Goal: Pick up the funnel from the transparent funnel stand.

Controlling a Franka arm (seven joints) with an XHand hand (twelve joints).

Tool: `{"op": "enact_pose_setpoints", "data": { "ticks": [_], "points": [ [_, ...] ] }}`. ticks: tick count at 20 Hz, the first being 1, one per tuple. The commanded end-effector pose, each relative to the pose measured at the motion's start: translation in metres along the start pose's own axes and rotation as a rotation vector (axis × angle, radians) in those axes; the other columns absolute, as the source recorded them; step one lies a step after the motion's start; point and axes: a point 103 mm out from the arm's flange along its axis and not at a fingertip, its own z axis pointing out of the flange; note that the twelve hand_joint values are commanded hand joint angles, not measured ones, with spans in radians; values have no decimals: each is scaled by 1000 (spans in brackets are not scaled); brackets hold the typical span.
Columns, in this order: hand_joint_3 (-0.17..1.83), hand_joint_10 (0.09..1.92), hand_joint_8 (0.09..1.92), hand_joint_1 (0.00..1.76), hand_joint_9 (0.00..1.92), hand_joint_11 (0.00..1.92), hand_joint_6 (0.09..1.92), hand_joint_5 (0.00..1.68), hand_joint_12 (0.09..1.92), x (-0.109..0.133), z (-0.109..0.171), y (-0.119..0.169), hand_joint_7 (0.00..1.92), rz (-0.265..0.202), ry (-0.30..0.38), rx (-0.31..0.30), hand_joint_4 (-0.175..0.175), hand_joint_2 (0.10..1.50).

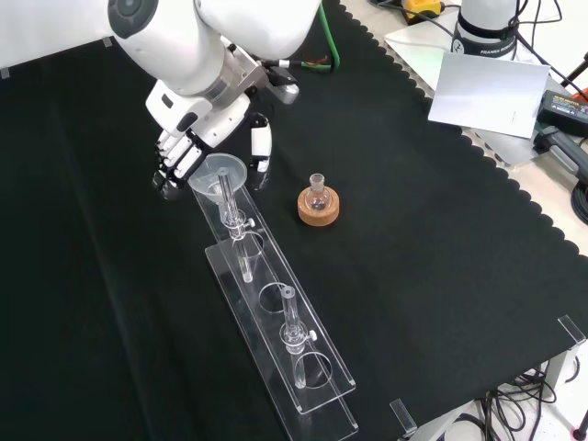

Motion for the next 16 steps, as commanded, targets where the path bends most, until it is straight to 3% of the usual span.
{"op": "enact_pose_setpoints", "data": {
  "ticks": [1, 6, 11, 14, 16],
  "points": [
    [227, 785, 445, 622, 209, 261, 87, 111, 1432, -2, 5, 2, 14, 20, -15, 1, -16, 782],
    [283, 657, 675, 649, 547, 346, 87, 309, 1374, -4, 2, -2, 266, 39, -48, -59, -39, 774],
    [362, 574, 707, 713, 782, 460, 114, 570, 1306, -1, -8, -14, 530, 74, -98, -201, -42, 785],
    [408, 519, 692, 752, 855, 512, 298, 689, 1271, 5, -19, -24, 622, 76, -125, -283, -27, 783],
    [434, 498, 692, 771, 886, 538, 474, 697, 1260, 6, -29, -32, 653, 75, -134, -301, -19, 778]
  ]
}}
